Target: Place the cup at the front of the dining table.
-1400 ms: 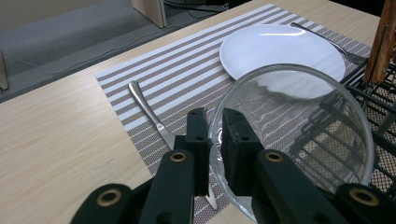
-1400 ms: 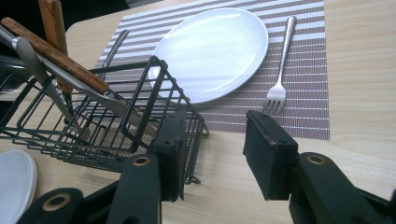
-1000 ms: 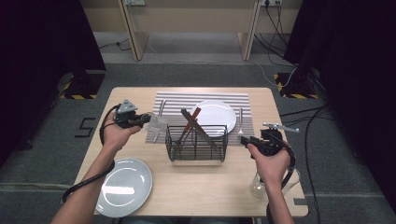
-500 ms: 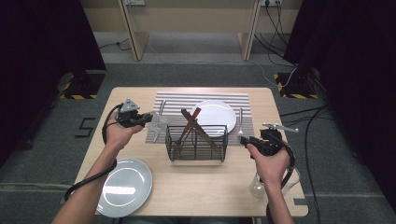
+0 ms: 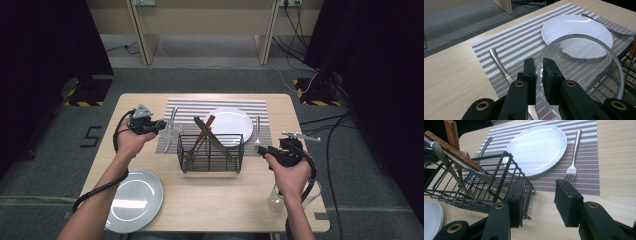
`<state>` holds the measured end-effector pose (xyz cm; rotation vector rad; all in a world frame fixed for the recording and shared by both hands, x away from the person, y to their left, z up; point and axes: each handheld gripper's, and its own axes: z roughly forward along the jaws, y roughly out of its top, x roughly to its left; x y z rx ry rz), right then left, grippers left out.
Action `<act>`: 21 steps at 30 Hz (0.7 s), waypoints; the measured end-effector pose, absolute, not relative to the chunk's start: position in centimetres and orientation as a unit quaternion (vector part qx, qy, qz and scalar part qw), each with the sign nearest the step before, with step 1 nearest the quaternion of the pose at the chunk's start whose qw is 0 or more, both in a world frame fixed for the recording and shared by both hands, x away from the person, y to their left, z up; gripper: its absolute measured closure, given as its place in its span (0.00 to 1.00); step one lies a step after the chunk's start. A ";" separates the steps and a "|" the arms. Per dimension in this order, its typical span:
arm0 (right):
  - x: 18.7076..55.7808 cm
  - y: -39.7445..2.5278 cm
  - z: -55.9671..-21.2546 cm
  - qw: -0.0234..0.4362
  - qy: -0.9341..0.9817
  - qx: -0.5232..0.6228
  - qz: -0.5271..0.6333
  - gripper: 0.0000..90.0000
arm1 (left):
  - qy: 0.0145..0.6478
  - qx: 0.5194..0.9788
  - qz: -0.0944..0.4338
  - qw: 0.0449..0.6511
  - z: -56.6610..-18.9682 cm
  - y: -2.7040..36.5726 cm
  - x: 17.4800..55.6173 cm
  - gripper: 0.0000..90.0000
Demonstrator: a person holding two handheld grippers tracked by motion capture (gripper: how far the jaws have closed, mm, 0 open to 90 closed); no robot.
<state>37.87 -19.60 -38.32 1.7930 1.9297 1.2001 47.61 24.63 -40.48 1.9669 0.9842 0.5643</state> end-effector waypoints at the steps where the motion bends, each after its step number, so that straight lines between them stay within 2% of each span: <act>1: 37.9 -19.6 -38.3 0.123 0.661 0.615 0.411 0.65 | 0.393 0.786 0.226 0.421 -40.5 24.6 47.6 0.90; 21: 37.9 -19.6 -38.4 0.122 0.661 0.616 0.411 0.66 | 0.401 0.786 0.221 0.416 -40.9 24.4 48.8 0.90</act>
